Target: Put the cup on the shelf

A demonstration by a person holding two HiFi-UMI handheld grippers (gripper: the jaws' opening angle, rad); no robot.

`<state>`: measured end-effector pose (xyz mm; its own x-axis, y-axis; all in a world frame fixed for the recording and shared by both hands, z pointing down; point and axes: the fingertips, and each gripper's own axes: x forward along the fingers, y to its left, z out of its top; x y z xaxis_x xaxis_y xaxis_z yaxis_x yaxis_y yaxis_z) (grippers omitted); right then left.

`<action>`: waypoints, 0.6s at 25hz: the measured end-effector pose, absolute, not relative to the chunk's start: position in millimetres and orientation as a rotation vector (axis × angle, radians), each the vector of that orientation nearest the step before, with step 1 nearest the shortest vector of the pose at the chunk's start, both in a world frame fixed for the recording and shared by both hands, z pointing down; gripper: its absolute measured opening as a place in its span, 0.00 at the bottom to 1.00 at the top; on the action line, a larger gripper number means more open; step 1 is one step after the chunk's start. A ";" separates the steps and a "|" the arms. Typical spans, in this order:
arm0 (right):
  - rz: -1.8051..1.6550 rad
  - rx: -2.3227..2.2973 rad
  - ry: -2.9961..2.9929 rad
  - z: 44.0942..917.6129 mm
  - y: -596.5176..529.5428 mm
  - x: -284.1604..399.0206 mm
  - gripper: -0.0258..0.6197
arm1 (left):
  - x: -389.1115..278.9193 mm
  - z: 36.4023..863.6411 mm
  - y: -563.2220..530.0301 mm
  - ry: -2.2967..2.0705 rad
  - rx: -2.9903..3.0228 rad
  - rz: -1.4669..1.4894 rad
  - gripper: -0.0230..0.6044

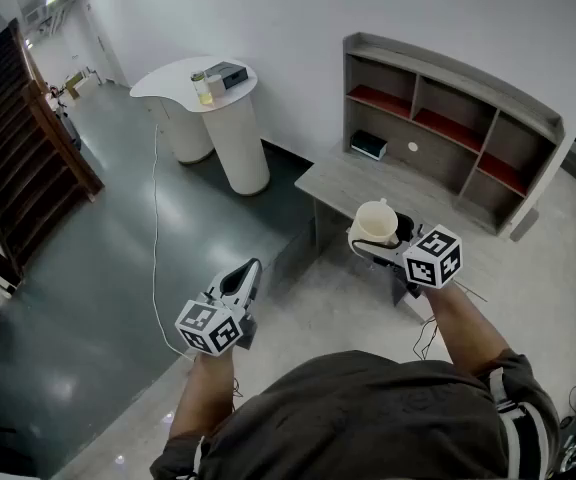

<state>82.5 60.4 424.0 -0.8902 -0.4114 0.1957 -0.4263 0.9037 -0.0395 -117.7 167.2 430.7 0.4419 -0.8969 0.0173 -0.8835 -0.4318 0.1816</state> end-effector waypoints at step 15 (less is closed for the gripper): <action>0.138 0.631 -2.898 424.7 43.9 94.4 0.68 | -104.7 431.8 150.0 -1.578 2.525 -0.111 0.04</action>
<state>94.4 43.9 424.7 -0.8956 -0.4039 0.1866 -0.4198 0.9060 -0.0535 -104.7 150.0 431.8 0.4397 -0.8978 0.0226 -0.8858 -0.4294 0.1760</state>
